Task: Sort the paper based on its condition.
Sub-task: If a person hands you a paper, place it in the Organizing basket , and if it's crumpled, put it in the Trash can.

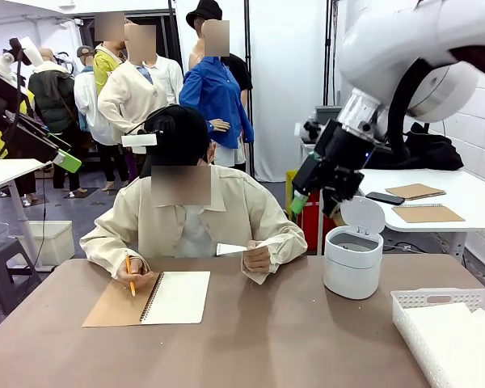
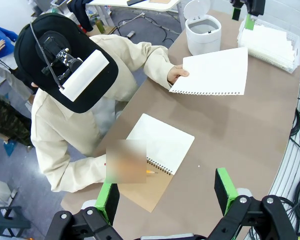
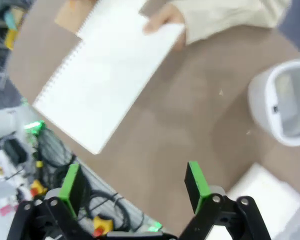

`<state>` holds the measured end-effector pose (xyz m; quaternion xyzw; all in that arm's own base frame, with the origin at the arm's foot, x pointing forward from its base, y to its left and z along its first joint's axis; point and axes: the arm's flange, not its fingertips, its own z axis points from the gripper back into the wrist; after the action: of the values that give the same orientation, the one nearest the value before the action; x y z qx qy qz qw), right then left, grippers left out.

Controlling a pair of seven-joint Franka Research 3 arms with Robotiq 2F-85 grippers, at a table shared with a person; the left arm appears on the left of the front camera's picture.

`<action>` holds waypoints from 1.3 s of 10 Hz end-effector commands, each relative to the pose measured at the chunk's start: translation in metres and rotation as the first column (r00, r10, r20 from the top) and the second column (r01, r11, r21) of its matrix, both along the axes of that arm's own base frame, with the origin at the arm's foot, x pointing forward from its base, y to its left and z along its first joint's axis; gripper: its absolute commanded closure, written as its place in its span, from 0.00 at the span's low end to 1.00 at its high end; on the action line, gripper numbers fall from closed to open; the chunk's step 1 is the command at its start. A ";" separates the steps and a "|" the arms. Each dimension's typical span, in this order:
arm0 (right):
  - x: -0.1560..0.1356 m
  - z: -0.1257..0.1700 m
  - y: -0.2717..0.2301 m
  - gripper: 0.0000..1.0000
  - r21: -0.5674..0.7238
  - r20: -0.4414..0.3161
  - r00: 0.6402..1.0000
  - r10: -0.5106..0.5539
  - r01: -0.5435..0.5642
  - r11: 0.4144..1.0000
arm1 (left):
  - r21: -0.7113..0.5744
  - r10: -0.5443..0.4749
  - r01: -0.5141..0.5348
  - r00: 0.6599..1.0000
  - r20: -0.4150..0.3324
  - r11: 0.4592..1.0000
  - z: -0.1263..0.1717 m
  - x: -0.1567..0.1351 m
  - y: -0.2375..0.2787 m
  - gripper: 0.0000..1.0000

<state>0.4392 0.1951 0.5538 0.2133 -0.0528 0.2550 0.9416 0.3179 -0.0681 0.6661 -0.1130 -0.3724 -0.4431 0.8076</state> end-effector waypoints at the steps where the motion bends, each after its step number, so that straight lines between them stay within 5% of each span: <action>1: 0.002 -0.017 0.009 0.00 -0.034 -0.100 0.978 -0.184 0.181 0.983 | -0.003 -0.002 0.002 1.000 0.000 1.000 0.000 0.000 0.001 0.00; 3: 0.009 -0.045 0.008 0.00 0.032 -0.143 0.917 -0.372 0.380 0.924 | -0.003 -0.002 0.002 1.000 0.000 1.000 0.000 0.000 0.001 0.00; 4: 0.009 -0.048 0.005 0.00 0.072 -0.132 0.926 -0.353 0.365 0.928 | -0.003 -0.002 0.002 1.000 0.000 1.000 0.000 0.000 0.001 0.00; 5: 0.009 -0.037 0.002 0.00 -0.026 -0.143 0.951 -0.274 0.273 0.962 | -0.003 -0.002 0.002 1.000 0.000 1.000 0.000 0.000 0.001 0.00; 8: 0.010 -0.042 0.002 0.00 0.002 -0.155 0.936 -0.316 0.320 0.947 | -0.003 -0.002 0.002 1.000 0.000 1.000 0.000 0.000 0.001 0.00; 9: 0.026 -0.047 0.007 0.00 0.078 -0.279 0.884 -0.375 0.410 0.909 | -0.003 -0.002 0.002 1.000 0.000 1.000 0.000 0.000 0.001 0.00; 13: 0.059 -0.092 0.020 0.00 0.180 -0.521 0.759 -0.390 0.544 0.820 | -0.003 -0.002 0.002 1.000 0.000 1.000 0.000 0.000 0.001 0.00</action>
<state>0.4941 0.2081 0.4619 0.3652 0.0646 -0.0391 0.9278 0.3179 -0.0680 0.6661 -0.1131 -0.3724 -0.4430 0.8076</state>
